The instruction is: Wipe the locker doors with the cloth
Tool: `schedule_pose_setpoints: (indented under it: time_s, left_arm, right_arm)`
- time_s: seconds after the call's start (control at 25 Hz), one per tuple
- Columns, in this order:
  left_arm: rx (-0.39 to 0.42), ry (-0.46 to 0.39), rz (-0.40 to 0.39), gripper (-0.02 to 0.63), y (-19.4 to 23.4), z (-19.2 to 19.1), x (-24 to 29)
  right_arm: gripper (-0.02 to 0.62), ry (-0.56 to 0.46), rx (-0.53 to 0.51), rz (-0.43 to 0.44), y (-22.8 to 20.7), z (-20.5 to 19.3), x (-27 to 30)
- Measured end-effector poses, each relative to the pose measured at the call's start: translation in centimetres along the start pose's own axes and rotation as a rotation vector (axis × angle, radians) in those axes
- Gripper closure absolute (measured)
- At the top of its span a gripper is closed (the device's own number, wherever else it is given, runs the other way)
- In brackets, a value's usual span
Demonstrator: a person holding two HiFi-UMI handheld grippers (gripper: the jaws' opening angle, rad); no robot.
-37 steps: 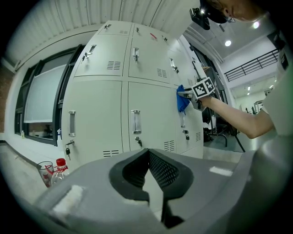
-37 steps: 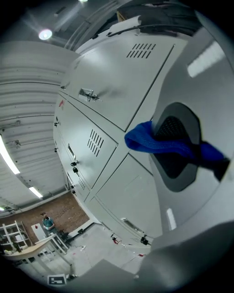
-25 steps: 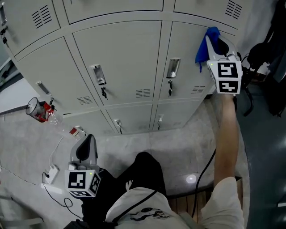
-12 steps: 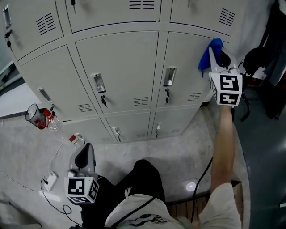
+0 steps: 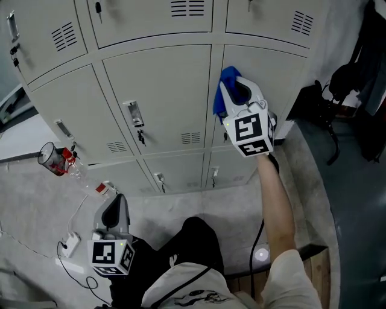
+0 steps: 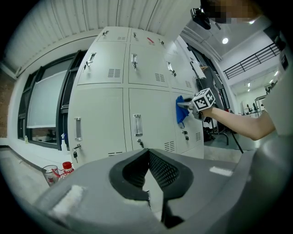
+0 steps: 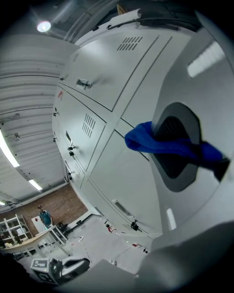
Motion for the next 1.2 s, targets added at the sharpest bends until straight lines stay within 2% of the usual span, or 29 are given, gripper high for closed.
schedule_pose_setpoints:
  time_s: [0.24,0.6,0.88,1.04,1.2]
  left_arm:
    - [-0.002,0.003,0.011,0.611,0.1,-0.2,-0.3]
    - [0.004,0.015,-0.003,0.611,-0.3,-0.6,0.2]
    - [0.006,0.022,-0.002,0.611,-0.5,-0.8,0.2]
    - [0.011,0.024,0.0,0.611,-0.7,-0.8,0.0]
    - [0.013,0.025,-0.001,0.611,-1.0,-0.7,0.0]
  right_arm:
    - [0.555,0.025,-0.022,0.008,-0.7,-2.1,0.3]
    - [0.555,0.141,-0.065,-0.11,-9.4,-9.6,-3.3]
    - [0.555,0.218,-0.044,-0.179,-13.7,-14.0,-5.3]
    - [0.555,0.221,-0.016,-0.189,-14.6,-14.8,-6.1]
    - [0.554,0.142,-0.015,-0.165,-12.2,-12.0,-6.7]
Point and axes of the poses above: the fingertips, and each gripper's own axes: x forward along the fingers, y to its left, z out of its top, the point moved 2 cm from there along -x, backward along the fingers, and after that the axes turned 4 degrees about y, right-handed, at the moved point
